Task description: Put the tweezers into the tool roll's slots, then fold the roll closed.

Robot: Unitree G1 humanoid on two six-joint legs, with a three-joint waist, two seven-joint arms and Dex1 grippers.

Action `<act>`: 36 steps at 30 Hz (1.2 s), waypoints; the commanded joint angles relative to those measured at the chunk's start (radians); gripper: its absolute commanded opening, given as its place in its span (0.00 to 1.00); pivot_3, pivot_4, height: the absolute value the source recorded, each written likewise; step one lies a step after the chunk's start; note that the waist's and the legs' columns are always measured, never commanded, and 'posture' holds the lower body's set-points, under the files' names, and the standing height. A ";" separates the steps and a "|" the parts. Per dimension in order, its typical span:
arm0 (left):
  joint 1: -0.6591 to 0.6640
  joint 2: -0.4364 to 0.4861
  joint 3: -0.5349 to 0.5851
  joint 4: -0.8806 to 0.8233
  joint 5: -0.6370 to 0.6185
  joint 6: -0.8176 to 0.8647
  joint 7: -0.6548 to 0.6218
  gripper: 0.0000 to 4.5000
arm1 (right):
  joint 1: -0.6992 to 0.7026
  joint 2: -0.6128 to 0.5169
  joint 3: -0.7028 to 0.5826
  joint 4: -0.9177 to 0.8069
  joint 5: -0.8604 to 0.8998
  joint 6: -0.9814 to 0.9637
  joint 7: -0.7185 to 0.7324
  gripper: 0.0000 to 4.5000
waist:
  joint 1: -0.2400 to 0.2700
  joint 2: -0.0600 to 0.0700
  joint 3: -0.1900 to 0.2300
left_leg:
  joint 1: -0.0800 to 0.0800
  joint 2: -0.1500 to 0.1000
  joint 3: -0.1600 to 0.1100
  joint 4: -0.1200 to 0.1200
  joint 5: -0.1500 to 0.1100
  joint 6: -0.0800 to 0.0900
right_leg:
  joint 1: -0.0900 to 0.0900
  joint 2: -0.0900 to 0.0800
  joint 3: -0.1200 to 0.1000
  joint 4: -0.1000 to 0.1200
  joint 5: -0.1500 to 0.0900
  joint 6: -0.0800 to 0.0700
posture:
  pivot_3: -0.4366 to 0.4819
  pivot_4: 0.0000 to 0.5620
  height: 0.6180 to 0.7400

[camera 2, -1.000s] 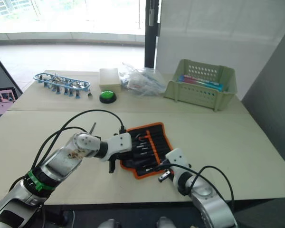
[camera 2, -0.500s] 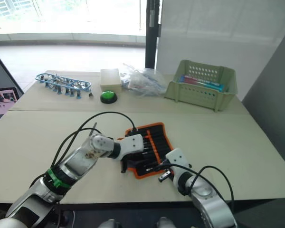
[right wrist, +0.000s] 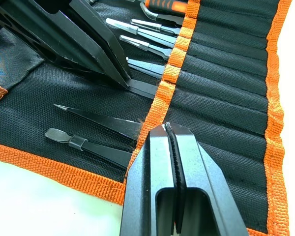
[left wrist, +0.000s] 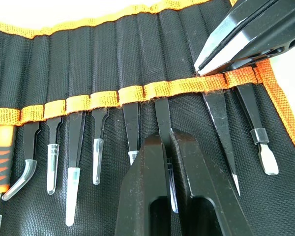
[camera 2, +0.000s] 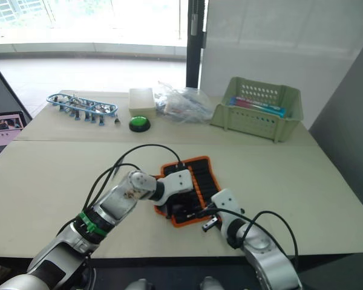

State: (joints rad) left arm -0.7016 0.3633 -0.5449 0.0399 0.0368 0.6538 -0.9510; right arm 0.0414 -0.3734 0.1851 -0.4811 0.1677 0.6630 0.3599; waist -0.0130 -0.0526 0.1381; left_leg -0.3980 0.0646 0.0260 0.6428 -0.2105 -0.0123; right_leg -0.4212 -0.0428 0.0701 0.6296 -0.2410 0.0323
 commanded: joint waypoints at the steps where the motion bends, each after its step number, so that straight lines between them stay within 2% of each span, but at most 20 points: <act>1: -0.007 -0.018 0.051 -0.054 -0.040 -0.012 0.001 0.08 | 0.043 -0.003 0.088 0.088 -0.004 0.090 0.027 0.00 | 0.000 0.000 0.000 | 0.000 0.000 0.000 0.000 0.000 0.000 | 0.000 0.000 0.000 0.000 0.000 0.000 | 0.48 0.27 0.98; 4: 0.002 0.018 0.107 -0.108 -0.070 0.000 -0.012 0.30 | 0.039 -0.002 0.088 0.090 -0.004 0.090 0.027 0.00 | -0.001 0.000 0.000 | 0.000 0.000 0.000 0.000 0.000 0.000 | 0.000 0.000 0.000 0.000 0.000 0.001 | 0.48 0.27 0.98; 8: 0.039 0.111 0.228 -0.227 -0.148 0.046 -0.039 0.60 | 0.037 -0.005 0.086 0.094 -0.005 0.088 0.029 0.00 | -0.016 0.001 0.000 | 0.000 0.001 0.000 -0.001 0.000 0.000 | -0.001 0.001 0.000 0.001 0.001 0.001 | 0.48 0.27 0.98; 13: 0.153 0.279 0.444 -0.341 -0.251 0.114 -0.050 0.96 | 0.031 -0.010 0.086 0.106 -0.005 0.082 0.034 0.00 | -0.029 0.001 0.000 | 0.003 0.003 -0.001 -0.002 0.000 0.000 | 0.000 0.002 0.000 0.003 0.000 0.000 | 0.48 0.27 0.98; 14: 0.185 0.306 0.488 -0.347 -0.265 0.119 -0.045 1.00 | 0.030 -0.010 0.085 0.109 -0.005 0.080 0.035 0.00 | -0.029 0.001 0.000 | 0.003 0.003 -0.001 -0.002 0.000 0.000 | 0.000 0.002 0.000 0.003 0.000 -0.001 | 0.48 0.27 0.98; 16: 0.336 0.373 0.639 -0.340 -0.271 0.093 -0.022 1.00 | 0.025 -0.011 0.087 0.122 -0.008 0.071 0.037 0.00 | -0.035 0.001 -0.001 | 0.004 0.003 -0.001 -0.002 0.000 0.000 | 0.000 0.002 0.000 0.002 0.000 -0.001 | 0.48 0.27 0.98; 20: 0.593 0.413 0.858 -0.395 -0.275 0.068 0.040 1.00 | 0.020 -0.022 0.081 0.128 -0.008 0.064 0.046 0.00 | -0.032 0.000 -0.002 | 0.008 0.004 0.001 -0.004 -0.002 0.000 | 0.001 0.001 0.000 0.002 -0.004 -0.006 | 0.48 0.27 0.98; 22: 0.689 0.393 0.953 -0.435 -0.304 0.074 0.066 1.00 | 0.021 -0.029 0.076 0.125 -0.007 0.064 0.052 0.00 | -0.029 -0.004 -0.003 | 0.008 0.004 0.001 -0.005 -0.002 -0.001 | 0.001 0.000 -0.001 0.002 -0.005 -0.009 | 0.48 0.27 0.98; 25: 0.887 0.301 1.136 -0.472 -0.330 0.019 0.110 1.00 | 0.015 -0.034 0.070 0.134 -0.001 0.060 0.064 0.00 | -0.026 -0.009 -0.005 | 0.011 0.005 0.001 -0.005 -0.005 -0.005 | 0.000 -0.002 -0.002 0.000 -0.006 -0.011 | 0.48 0.27 0.98; 30: 1.088 0.157 1.282 -0.507 -0.401 -0.076 0.141 1.00 | -0.006 -0.040 0.072 0.158 0.004 0.053 0.093 0.00 | -0.026 -0.010 -0.005 | 0.013 0.006 0.002 -0.005 -0.008 -0.012 | 0.000 -0.013 -0.002 -0.002 -0.006 -0.011 | 0.48 0.27 0.98; 36: 1.170 0.109 1.275 -0.542 -0.437 -0.135 0.173 1.00 | -0.022 -0.049 0.081 0.172 0.000 0.048 0.120 0.00 | -0.025 -0.011 -0.006 | 0.014 0.005 0.001 -0.010 -0.010 -0.014 | -0.001 -0.017 -0.005 -0.005 -0.007 -0.012 | 0.48 0.27 0.98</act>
State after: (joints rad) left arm 0.4710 0.4672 0.7238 -0.4589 -0.3762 0.5454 -0.7927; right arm -0.0225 -0.4099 0.2042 -0.3993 0.1749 0.6611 0.4477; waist -0.0378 -0.0633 0.1323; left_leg -0.3836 0.0692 0.0267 0.6325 -0.2203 -0.0262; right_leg -0.4225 -0.0599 0.0652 0.6243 -0.2476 0.0202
